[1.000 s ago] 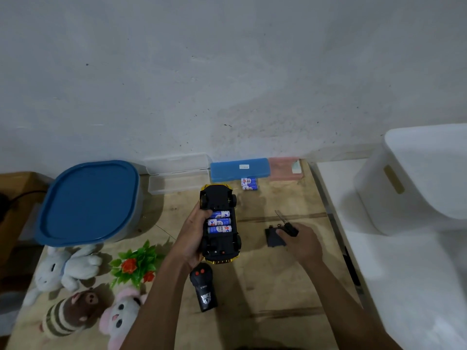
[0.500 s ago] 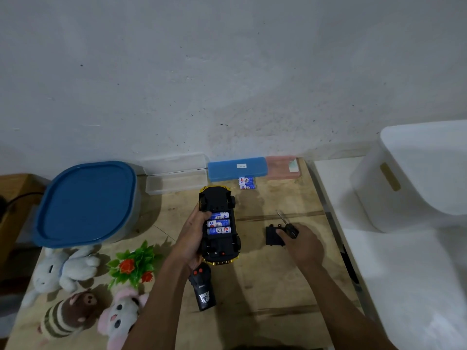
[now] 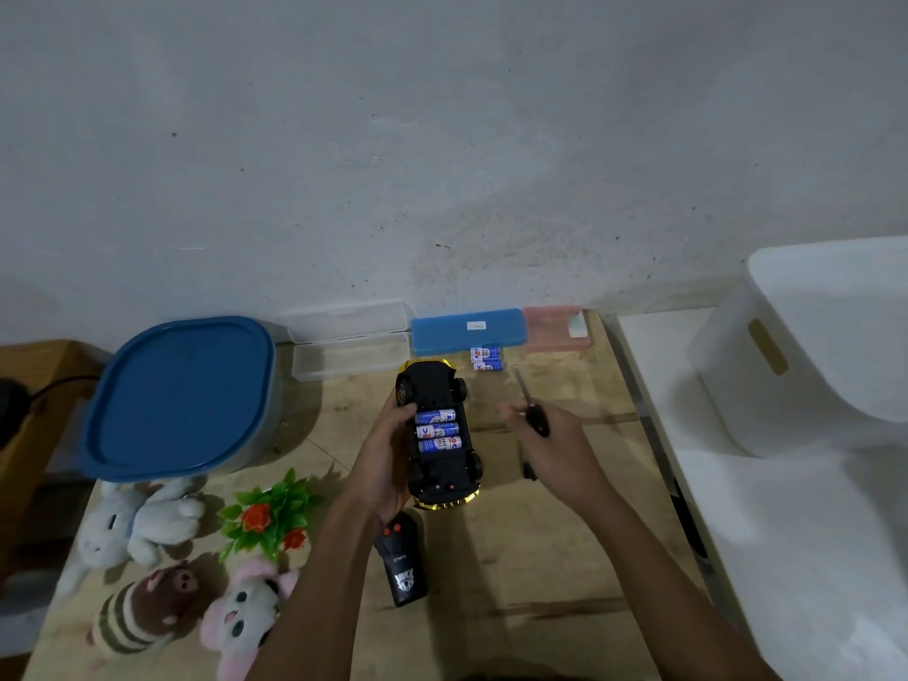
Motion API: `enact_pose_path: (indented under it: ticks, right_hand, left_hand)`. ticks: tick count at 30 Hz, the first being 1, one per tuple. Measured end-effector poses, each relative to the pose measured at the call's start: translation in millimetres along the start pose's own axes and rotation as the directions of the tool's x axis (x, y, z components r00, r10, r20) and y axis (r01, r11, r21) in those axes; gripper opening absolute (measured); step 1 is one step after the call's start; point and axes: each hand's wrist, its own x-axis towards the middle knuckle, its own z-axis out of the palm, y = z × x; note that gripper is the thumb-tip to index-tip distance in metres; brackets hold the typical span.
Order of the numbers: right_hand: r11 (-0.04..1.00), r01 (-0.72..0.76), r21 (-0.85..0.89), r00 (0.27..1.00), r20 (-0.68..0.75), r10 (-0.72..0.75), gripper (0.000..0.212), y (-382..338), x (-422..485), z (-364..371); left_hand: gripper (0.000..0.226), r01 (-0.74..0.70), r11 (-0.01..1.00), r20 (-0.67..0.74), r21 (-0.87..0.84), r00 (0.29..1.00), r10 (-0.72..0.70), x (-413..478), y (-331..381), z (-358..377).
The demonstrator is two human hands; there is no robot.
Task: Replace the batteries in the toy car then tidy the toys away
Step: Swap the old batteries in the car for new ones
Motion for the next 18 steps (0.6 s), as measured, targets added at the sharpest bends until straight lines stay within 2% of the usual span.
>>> enact_pose_path:
  ticks: [3,10,18]
  right_hand:
    - [1.0,0.024,0.012,0.994,0.108,-0.025,0.015,-18.2,-3.7,18.7]
    - [0.996,0.011,-0.092,1.0,0.016,-0.009,0.012,-20.5,0.7,37.0]
    - [0.999,-0.037,-0.04,0.999,0.004,0.037,0.009,-19.1,1.0,40.7]
  left_hand:
    - [0.05,-0.056,0.997,0.042,0.047,0.998,0.054,-0.9,2.7,3.2]
    - [0.054,-0.124,0.99,0.092,0.062,0.989,0.118,4.6,3.3,-0.3]
    - [0.053,-0.125,0.99,0.107,0.07,0.987,0.117,4.6,1.4,0.1]
